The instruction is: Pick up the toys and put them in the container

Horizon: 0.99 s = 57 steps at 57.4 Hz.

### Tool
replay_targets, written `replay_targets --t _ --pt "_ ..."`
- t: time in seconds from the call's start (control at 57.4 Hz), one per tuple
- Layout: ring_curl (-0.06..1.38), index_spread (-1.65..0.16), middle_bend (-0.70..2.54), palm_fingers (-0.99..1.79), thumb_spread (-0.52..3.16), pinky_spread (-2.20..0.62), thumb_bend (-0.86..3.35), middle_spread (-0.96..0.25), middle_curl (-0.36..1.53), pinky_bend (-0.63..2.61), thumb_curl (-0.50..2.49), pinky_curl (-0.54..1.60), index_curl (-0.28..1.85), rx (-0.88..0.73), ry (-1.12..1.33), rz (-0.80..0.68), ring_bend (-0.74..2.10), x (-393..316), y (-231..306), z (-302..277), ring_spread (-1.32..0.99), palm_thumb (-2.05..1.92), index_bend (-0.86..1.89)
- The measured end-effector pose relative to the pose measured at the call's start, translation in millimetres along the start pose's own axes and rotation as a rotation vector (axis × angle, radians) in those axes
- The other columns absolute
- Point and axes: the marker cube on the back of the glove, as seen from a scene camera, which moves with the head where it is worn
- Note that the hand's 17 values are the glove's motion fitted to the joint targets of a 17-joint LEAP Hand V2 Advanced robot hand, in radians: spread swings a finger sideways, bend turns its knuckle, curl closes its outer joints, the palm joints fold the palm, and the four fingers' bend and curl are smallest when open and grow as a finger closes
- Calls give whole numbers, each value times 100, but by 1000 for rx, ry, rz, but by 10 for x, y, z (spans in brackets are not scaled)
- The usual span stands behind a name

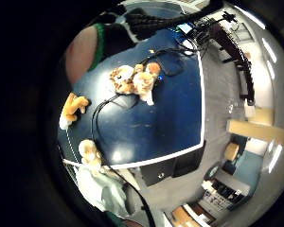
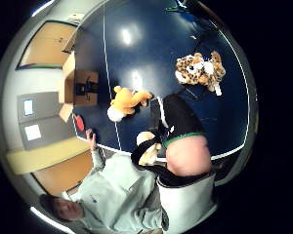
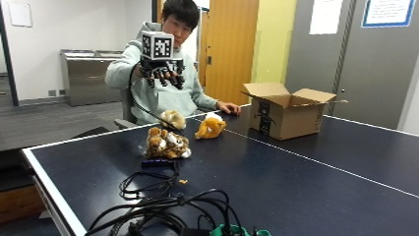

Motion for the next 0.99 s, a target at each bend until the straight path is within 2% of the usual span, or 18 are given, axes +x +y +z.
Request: replay_targets --t 0.122,0.296,0.609,0.696,0.748,0.818,0.888,0.992 --pt "14 -25 13 -8 149 4 14 -2 19 80 22 33 25 30 -6 22 20 18 -37 210 -3 9 14" --pt "15 -26 12 -18 144 4 10 -1 19 86 25 35 25 51 -6 59 18 185 -287 558 -2 7 13" --pt "16 -30 9 -25 128 6 -2 -1 17 90 27 36 27 -76 -111 191 14 335 -512 1580 0 -1 16" --pt "14 -33 11 -20 121 7 -4 -3 17 93 27 37 30 -72 -63 213 9 304 -530 1796 1 -4 21" --pt "11 -34 15 -17 118 7 -4 -5 18 96 27 37 31 9 -27 212 6 272 -545 1855 1 -4 22" --pt "7 -35 29 2 119 6 0 -6 23 101 29 38 34 96 0 221 3 207 -575 1943 1 3 28" --pt "3 -34 39 12 124 4 4 -7 27 102 31 38 37 85 33 237 6 189 -620 1981 1 12 37" --pt "5 -31 50 24 131 0 7 -8 32 99 33 36 39 62 36 271 21 170 -706 1974 -1 19 34"
